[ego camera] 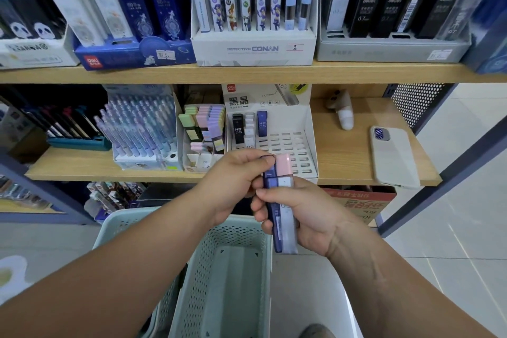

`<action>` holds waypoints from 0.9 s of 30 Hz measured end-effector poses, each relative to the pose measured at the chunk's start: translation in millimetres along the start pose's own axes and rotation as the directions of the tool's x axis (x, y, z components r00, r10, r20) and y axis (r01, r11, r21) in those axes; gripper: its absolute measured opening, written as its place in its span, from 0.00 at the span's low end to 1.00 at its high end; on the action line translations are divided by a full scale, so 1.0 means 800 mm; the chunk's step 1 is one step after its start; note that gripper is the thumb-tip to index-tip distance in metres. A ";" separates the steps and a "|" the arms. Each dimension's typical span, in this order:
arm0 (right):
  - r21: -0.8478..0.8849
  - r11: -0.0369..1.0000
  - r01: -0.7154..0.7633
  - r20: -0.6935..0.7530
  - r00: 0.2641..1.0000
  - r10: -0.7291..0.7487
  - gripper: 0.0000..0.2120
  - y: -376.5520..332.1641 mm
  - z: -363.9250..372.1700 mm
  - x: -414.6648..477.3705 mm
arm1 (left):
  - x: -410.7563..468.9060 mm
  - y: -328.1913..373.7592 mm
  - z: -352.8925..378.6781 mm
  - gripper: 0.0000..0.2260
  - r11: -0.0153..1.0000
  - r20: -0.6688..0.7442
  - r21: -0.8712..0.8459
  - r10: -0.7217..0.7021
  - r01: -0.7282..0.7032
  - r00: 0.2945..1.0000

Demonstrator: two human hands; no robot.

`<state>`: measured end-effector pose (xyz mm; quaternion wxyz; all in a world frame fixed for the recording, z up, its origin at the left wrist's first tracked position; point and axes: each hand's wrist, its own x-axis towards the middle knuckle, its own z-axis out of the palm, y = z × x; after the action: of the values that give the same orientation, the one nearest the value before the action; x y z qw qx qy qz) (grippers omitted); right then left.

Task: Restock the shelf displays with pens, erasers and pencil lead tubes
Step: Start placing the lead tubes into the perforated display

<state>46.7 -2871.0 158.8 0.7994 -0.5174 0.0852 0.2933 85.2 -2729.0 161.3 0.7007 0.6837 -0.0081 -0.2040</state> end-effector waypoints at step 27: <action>0.313 0.949 -0.047 -0.251 0.959 0.130 0.10 -0.002 -0.021 0.014 | 0.028 0.029 -0.028 0.08 0.913 -0.206 0.191 0.397 -0.361 0.894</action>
<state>60.0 -2882.1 147.6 0.8362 -0.4190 0.2601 0.2398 118.5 -2714.2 176.5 0.6701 0.7385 -0.0716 0.0226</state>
